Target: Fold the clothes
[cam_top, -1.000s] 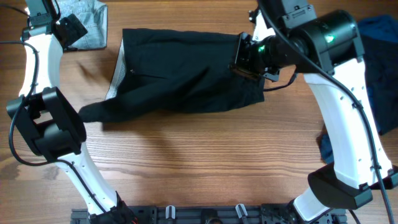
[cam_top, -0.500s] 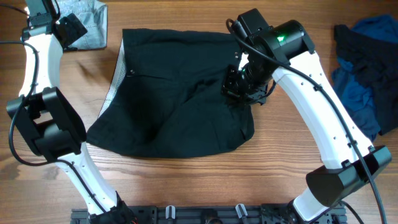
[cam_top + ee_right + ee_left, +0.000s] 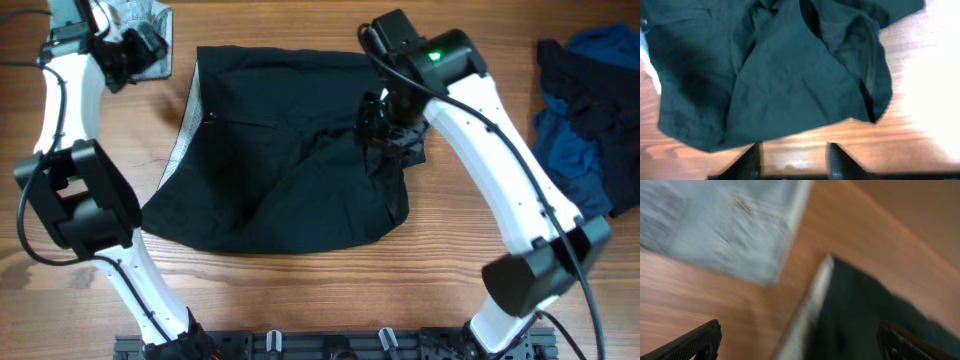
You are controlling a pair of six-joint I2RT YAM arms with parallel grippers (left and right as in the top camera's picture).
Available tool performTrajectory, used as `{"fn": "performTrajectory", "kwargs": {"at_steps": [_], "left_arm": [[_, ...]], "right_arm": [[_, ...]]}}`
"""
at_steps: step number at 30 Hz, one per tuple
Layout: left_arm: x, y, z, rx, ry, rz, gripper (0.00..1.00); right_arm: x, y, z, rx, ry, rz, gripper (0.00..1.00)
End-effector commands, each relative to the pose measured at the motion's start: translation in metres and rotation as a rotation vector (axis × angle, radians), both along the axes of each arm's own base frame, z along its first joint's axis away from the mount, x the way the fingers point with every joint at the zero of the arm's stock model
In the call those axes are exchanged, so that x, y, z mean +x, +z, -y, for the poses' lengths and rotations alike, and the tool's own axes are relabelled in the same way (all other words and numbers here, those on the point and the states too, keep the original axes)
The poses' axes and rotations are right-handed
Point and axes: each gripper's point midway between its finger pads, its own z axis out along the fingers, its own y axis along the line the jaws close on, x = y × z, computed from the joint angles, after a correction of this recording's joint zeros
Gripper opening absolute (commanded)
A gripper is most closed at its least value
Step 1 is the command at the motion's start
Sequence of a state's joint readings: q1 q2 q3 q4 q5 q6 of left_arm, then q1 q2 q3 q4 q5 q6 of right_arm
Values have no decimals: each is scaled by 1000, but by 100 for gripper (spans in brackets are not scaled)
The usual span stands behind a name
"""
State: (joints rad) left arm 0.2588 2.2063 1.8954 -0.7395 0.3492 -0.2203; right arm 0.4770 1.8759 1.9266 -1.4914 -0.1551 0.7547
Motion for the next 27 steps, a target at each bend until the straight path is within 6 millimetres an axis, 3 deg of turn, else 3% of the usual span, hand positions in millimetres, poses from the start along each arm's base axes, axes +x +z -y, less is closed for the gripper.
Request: {"fn": "performTrajectory", "kwargs": {"at_steps": [1, 4, 6, 10, 12, 16, 19, 25, 27], "left_arm": [[-15, 19, 72, -66, -244, 3, 95], [-30, 13, 105, -72, -338, -51, 95], [-37, 11, 128, -76, -385, -74, 96], [-44, 10, 161, -77, -449, -92, 95], [-47, 9, 171, -76, -469, -99, 88], [-53, 4, 182, -81, -490, -128, 80], [-61, -6, 183, -80, -490, -177, 79], [-75, -19, 183, -94, -488, -240, 85], [-76, -19, 183, -95, -488, -245, 98]], "right_arm": [[8, -34, -6, -27, 105, -58, 63], [3, -51, -10, -12, 202, -117, 76], [-1, -63, -1, -36, 198, -185, 83], [7, -77, 16, -49, 107, -238, 87], [18, -79, 18, -11, 78, -225, 82], [36, -76, 9, 121, 249, -133, 80], [40, -81, 11, 114, 401, -85, 82], [46, -109, 28, 9, 448, -119, 75], [39, -114, 17, 91, 524, -141, 79]]}}
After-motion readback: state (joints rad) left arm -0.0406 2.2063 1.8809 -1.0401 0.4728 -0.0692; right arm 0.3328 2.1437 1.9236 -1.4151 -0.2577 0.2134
